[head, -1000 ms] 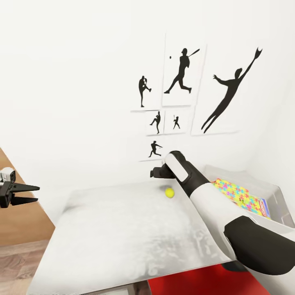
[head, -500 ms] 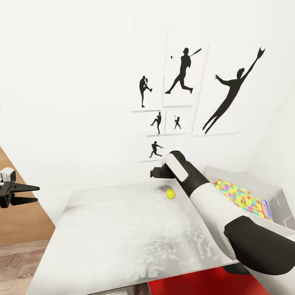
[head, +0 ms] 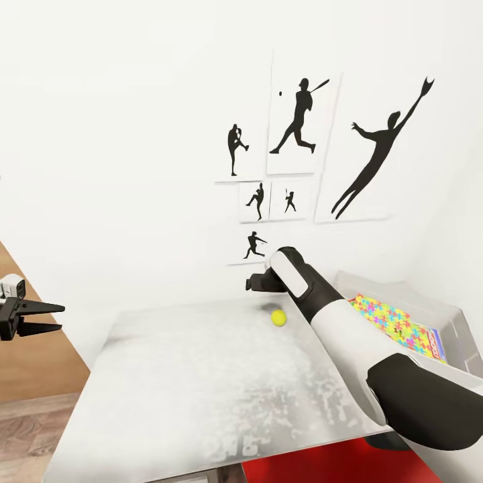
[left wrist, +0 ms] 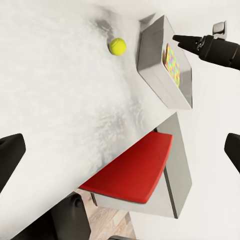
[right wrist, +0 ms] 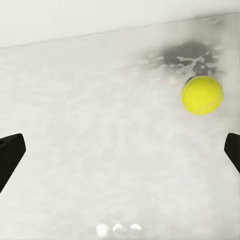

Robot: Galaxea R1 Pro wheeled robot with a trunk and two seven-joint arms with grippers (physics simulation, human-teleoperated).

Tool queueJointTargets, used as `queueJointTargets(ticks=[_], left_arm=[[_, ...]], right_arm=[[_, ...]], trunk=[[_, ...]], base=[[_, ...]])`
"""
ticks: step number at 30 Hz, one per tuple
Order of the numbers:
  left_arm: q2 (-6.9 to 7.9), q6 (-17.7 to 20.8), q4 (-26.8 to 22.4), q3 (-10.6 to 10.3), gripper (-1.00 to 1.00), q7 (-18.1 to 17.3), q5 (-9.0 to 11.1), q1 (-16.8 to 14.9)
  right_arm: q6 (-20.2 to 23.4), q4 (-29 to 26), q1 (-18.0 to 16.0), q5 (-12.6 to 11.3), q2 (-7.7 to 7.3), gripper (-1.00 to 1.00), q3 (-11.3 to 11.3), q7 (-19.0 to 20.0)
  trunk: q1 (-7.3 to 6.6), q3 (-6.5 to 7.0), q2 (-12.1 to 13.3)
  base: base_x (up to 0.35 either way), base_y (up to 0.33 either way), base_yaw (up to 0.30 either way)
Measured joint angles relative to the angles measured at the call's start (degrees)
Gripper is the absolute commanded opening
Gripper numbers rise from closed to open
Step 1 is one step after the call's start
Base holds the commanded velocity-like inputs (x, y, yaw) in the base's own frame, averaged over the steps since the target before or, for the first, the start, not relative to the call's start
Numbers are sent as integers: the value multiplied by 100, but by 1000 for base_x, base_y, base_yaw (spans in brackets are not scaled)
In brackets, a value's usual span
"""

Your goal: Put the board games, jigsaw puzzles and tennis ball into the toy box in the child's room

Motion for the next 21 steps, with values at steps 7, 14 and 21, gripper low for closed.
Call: queueJointTargets(ticks=[7,14,21], left_arm=[[0,0,0,0,100,0,1,0],[0,0,-5,2,100,0,3,0],[14,0,-1,8,100,0,0,1]], right_arm=[[0,0,0,0,-4,100,-6,0],[0,13,-5,1,-6,100,-13,-8],[50,17,-54,69,-56,100,-21,-52]], trunk=[[0,0,0],[0,-32,0],[0,-95,0]], base=[[0,0,0],[0,0,0],[0,0,0]])
